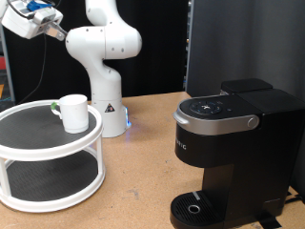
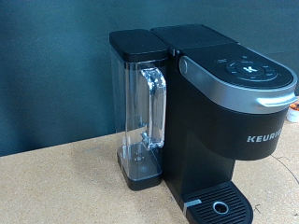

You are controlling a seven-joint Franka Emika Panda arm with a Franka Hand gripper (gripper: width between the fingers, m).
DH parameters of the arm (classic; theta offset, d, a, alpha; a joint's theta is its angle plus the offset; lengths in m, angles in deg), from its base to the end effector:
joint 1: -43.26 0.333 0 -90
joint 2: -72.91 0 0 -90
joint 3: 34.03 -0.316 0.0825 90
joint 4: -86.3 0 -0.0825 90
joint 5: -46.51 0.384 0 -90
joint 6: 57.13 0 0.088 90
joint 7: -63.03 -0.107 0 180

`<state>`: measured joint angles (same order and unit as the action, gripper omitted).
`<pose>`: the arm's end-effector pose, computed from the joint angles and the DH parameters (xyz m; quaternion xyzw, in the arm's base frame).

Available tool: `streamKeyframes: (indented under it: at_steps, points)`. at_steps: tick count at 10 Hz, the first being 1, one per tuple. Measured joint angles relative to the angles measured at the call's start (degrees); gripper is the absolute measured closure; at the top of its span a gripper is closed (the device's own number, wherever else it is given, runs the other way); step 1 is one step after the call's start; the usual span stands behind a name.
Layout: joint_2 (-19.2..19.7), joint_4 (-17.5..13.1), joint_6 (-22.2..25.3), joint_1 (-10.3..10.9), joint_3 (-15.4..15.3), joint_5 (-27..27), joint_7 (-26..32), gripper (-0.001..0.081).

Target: Make a cup of coffee with the keurig machine

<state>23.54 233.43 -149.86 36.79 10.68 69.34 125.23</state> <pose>0.2161 -0.2305 0.4735 -0.8618 -0.1764 -0.2714 0.3906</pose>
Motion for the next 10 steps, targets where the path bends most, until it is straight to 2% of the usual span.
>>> streamKeyframes:
  at_steps: [3, 5, 10]
  points:
    - [0.05, 2.26, -2.37, -0.29, 0.80, -2.71, 1.13, 0.0804]
    - [0.12, 3.70, -3.52, -0.44, 2.57, -5.33, 2.88, 0.0804]
    - [0.33, 8.31, -12.89, -0.54, 7.55, -6.80, 7.38, 0.0804]
